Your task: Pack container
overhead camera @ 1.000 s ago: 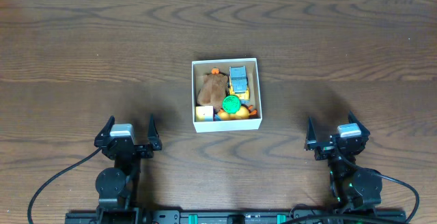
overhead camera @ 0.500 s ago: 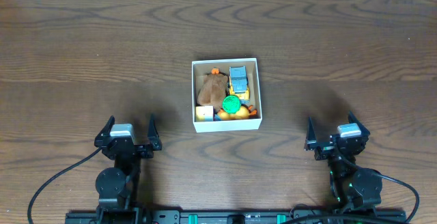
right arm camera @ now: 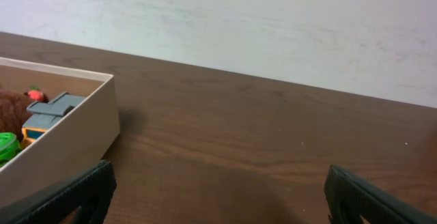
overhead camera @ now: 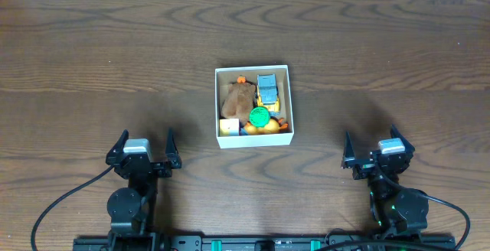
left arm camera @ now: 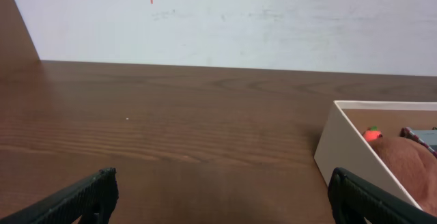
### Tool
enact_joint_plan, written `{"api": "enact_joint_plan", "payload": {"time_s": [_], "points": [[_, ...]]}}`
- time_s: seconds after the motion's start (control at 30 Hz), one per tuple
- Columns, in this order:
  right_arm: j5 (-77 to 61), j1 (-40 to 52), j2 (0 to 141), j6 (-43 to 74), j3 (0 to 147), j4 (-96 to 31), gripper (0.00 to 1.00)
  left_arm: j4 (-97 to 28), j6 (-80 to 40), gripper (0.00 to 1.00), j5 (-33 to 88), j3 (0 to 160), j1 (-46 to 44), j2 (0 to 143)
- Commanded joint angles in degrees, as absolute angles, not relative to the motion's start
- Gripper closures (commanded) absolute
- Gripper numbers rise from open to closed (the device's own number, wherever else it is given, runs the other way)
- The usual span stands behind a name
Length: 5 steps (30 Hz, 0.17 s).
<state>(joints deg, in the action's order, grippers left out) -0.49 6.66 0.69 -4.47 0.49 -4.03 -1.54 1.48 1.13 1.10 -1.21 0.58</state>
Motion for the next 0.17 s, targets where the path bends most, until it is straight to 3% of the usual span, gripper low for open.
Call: {"api": "enact_joint_plan", "payload": {"time_s": [0.0,0.13], "points": [[-0.9,5.6,0.4,-5.2,0.3,-4.2,0.01,-4.0,1.0,0.02,0.8,0.2,-0.9,0.2],[-0.9,5.6,0.4,-5.2,0.3,-4.1,0.01,-4.0,1.0,0.02,0.8,0.2,-0.9,0.2]]}}
